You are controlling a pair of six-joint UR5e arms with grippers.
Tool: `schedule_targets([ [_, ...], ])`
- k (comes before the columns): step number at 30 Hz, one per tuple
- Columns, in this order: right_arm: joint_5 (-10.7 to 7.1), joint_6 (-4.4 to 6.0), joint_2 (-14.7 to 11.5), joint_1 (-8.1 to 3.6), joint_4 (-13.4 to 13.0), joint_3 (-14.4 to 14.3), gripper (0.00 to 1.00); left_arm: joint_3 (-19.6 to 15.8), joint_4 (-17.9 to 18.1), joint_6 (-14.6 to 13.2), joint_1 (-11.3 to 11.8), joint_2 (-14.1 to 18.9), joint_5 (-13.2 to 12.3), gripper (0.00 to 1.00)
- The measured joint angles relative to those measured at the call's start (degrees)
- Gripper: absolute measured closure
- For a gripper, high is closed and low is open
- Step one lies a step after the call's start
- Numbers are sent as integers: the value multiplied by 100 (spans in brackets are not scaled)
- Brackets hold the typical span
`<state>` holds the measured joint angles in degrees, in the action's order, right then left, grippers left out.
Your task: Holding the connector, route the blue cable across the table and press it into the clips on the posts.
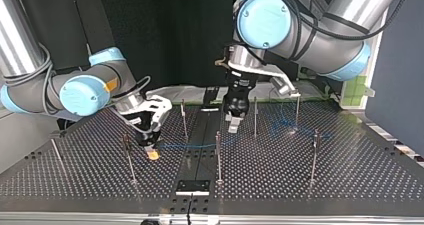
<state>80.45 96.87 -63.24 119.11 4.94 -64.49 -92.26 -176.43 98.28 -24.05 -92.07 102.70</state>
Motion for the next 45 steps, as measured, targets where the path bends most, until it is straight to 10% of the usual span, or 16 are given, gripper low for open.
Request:
schedule_targets([
  [28,0,26,-80,-126,23,-3,100,1295,-202,-231,-1329,-1231,1197,0],
  [45,-2,26,-73,-138,18,-3,100,2034,-214,-239,-1133,-1852,1400,0],
])
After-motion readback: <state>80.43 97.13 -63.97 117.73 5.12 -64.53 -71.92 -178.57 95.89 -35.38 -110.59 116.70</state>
